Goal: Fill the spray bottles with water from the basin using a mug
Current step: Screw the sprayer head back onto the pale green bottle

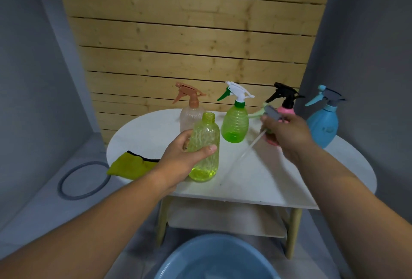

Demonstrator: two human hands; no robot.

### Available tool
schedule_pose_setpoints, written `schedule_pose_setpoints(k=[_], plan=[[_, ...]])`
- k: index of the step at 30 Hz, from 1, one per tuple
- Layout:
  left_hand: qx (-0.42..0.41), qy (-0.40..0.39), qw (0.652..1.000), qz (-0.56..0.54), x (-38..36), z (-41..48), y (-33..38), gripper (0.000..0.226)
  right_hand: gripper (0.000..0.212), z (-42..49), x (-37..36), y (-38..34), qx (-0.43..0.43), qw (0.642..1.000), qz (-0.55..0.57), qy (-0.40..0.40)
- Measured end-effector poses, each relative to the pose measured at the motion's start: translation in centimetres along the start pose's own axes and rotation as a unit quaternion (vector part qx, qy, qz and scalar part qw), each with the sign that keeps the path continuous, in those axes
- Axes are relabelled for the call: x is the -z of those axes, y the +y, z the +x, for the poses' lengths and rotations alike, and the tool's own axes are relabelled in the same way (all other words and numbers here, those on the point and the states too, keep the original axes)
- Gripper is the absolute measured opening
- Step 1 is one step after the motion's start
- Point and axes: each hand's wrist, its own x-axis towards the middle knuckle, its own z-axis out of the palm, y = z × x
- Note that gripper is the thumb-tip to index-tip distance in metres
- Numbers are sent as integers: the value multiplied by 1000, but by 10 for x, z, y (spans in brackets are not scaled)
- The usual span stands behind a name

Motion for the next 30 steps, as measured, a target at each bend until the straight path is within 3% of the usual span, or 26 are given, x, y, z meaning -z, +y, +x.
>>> schedule_pose_setpoints(k=[6, 9, 12, 15, 20, 24, 30], plan=[[-4, -10, 1000, -2, -13, 1, -3, 76, 30, -17, 16, -68, 137, 974, 170, 57], [-13, -10, 1000, 3, -20, 3, -9, 50, 39, -26, 18, -89, 190, 952, 228, 75], [-15, -9, 1000, -2, -26, 5, -12, 38, 29, -33, 20, -103, 229, 937, 250, 87], [-16, -1, 1000, -14, -31, 8, -15, 42, 21, -37, 18, -106, 238, 934, 252, 81], [-10, 4, 1000, -15, -34, 12, -19, 44, 41, -36, 18, -105, 224, 943, 236, 73], [-12, 3, 1000, -18, -34, 13, -20, 42, 36, -35, 17, -102, 213, 950, 219, 68], [-10, 1, 1000, -18, -36, 10, -18, 54, 51, -36, 1, -89, 207, 960, 174, 73]])
